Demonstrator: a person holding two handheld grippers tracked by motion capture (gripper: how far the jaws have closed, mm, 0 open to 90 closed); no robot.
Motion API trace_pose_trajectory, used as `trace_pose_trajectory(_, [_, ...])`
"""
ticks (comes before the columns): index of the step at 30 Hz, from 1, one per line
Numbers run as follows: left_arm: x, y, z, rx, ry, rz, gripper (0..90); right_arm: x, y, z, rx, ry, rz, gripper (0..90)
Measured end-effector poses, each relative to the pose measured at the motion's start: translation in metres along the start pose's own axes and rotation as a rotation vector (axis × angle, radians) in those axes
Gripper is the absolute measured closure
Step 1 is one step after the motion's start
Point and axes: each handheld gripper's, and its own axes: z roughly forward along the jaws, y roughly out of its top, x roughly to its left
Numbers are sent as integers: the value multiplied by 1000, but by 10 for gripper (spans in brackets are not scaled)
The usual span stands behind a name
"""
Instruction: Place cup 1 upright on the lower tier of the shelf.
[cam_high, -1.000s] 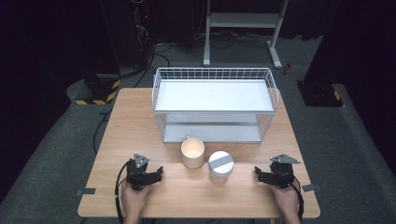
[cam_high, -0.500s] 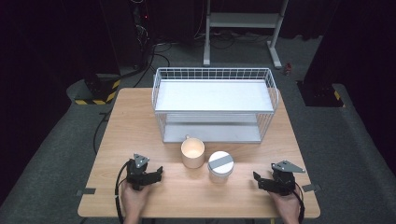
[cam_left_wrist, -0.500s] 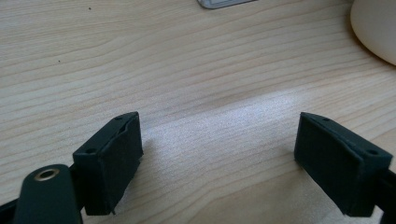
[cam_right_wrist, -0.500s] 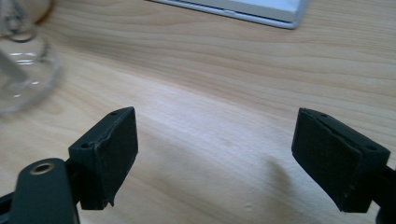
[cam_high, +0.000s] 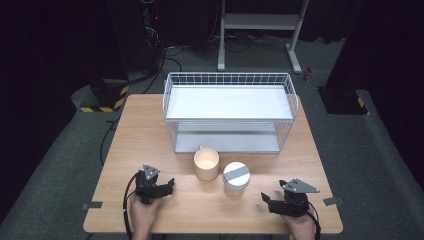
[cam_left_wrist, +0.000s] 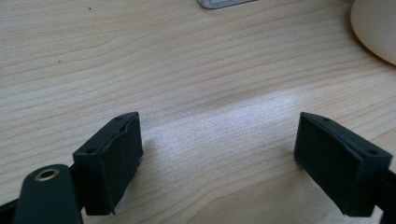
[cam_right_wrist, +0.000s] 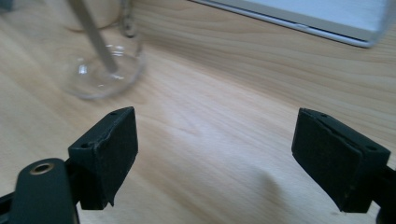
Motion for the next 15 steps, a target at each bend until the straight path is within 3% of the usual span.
trace_pose_trajectory(10, [0, 0, 0, 0, 0, 0, 156, 30, 10, 8, -31, 108, -67, 134])
trace_pose_trajectory(15, [0, 0, 0, 0, 0, 0, 156, 39, 19, 16, -45, 137, -82, 123])
